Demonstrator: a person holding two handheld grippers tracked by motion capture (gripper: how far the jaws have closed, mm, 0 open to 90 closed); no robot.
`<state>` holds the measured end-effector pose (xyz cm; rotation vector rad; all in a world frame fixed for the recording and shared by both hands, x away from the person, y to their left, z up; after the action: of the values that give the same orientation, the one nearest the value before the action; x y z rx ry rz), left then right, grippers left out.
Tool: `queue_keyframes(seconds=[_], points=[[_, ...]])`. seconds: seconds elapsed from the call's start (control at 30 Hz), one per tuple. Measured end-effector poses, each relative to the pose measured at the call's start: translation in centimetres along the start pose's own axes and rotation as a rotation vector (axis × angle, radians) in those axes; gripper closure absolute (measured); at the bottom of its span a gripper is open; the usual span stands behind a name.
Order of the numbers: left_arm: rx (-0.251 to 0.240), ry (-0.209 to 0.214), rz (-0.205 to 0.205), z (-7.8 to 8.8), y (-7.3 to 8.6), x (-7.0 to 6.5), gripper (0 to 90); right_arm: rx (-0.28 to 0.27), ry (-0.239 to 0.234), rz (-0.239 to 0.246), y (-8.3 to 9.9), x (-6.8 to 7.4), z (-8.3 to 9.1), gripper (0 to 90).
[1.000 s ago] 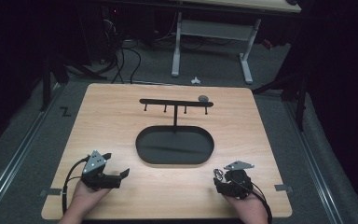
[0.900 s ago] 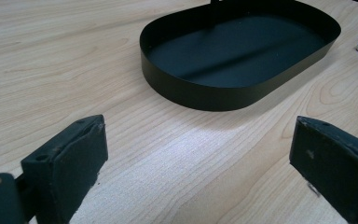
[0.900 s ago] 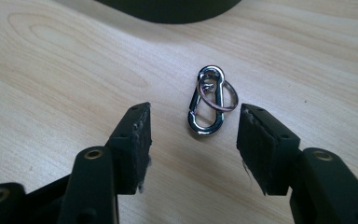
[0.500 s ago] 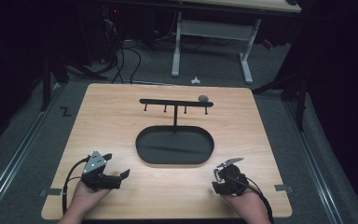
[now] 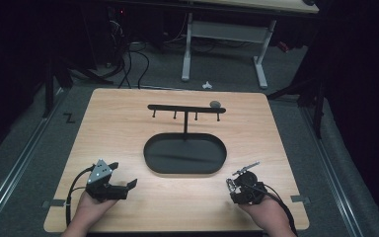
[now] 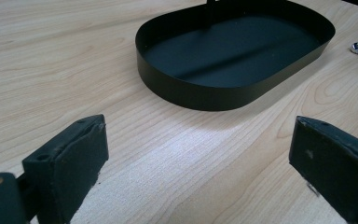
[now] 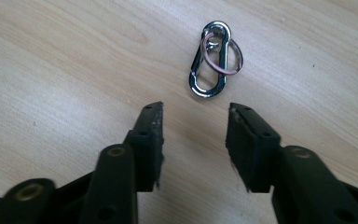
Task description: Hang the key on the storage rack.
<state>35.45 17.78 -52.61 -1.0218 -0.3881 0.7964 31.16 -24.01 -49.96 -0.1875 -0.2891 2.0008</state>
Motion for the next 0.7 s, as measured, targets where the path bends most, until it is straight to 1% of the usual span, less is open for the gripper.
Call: queue_keyframes(seconds=[0.17,0.2,0.23,0.27,0.33,0.37,0.4,0.47,0.5,0.7], points=[[0.01,0.004,-0.01,-0.2,0.0,-0.2,5.3,0.046,-0.004,0.017,-0.2,0.2,-0.2,64.2],[0.01,0.005,-0.011,-0.2,0.0,-0.2,5.3,0.046,-0.006,0.019,-0.3,0.2,-0.2,64.8],[0.01,0.005,-0.011,-0.2,0.0,-0.2,5.2,0.053,0.0,0.033,-0.4,0.2,-0.2,65.0],[0.007,0.003,-0.013,-0.2,0.0,-0.3,5.3,0.063,0.0,0.03,-0.5,0.3,-0.2,65.2],[0.007,0.004,-0.012,-0.2,0.0,-0.2,5.3,0.065,0.002,0.031,-0.7,0.3,-0.2,65.3],[0.01,0.004,-0.013,-0.2,0.0,-0.2,5.3,0.071,-0.003,0.044,-0.9,0.2,-0.2,65.3],[0.01,0.005,-0.013,-0.1,0.0,-0.2,5.5,0.078,0.002,0.037,-0.9,0.2,-0.2,66.2],[0.011,0.005,-0.013,-0.1,0.1,-0.2,5.8,0.096,-0.017,0.038,-1.1,0.2,-0.4,69.2],[0.013,0.005,-0.016,-0.1,0.1,-0.2,5.8,0.099,-0.013,0.042,-1.2,0.3,-0.5,70.0],[0.016,0.003,-0.013,-0.2,0.1,-0.1,5.9,0.109,-0.002,0.045,-1.7,0.1,-0.9,69.9]])
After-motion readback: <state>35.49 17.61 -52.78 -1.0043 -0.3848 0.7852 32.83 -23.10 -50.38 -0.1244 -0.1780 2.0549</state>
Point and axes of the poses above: each handheld gripper's, and its own axes: z roughly backward along the jaws, y roughly out of its underside, x roughly to its left, the point moved 3 cm from there along -z, roughly forward along the jaws, and after that the axes turned 2 degrees about -y, right-handed, at the moved point
